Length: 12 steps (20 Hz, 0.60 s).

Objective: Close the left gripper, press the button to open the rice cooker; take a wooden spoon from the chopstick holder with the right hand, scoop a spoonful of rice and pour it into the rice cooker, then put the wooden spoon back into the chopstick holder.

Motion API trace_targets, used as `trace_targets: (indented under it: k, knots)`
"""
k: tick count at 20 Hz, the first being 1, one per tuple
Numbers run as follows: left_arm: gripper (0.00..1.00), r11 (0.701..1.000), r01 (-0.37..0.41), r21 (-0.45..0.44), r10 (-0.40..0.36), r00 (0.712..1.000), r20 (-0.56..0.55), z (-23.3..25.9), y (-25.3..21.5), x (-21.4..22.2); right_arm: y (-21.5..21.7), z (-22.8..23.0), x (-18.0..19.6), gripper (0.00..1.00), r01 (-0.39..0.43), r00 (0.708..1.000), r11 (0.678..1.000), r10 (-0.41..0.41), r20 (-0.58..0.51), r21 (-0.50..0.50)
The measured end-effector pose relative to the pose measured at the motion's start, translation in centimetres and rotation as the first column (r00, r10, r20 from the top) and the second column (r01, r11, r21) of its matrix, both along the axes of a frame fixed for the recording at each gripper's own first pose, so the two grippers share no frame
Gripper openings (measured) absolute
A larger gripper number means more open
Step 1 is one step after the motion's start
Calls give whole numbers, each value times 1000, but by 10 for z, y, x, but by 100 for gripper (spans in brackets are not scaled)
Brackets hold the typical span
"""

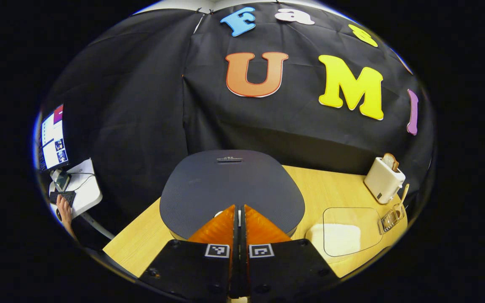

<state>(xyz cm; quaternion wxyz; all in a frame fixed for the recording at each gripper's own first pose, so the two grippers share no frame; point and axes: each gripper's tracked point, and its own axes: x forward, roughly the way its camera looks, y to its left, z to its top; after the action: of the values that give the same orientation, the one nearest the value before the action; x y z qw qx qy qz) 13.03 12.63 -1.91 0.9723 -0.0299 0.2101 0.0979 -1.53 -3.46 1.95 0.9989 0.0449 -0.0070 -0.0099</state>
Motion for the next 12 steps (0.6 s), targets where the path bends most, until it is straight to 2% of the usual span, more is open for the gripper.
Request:
trace_targets:
  k: [3,5,8,12]
  knots:
    - [3,993,-6,118,10,999,-32,-2,1,-1,1,2,-3,96,-4,1000,1000,4,2,9]
    - [3,991,-24,133,27,999,-23,-5,4,-2,2,6,-8,96,-12,1000,1000,12,12,12]
    - [3,993,-33,111,36,999,-30,-4,1,-3,-1,14,-13,95,-4,999,1000,4,40,3]
    - [3,999,-34,29,35,999,-34,5,-1,-1,-4,12,-13,92,-7,1000,1000,6,31,17]
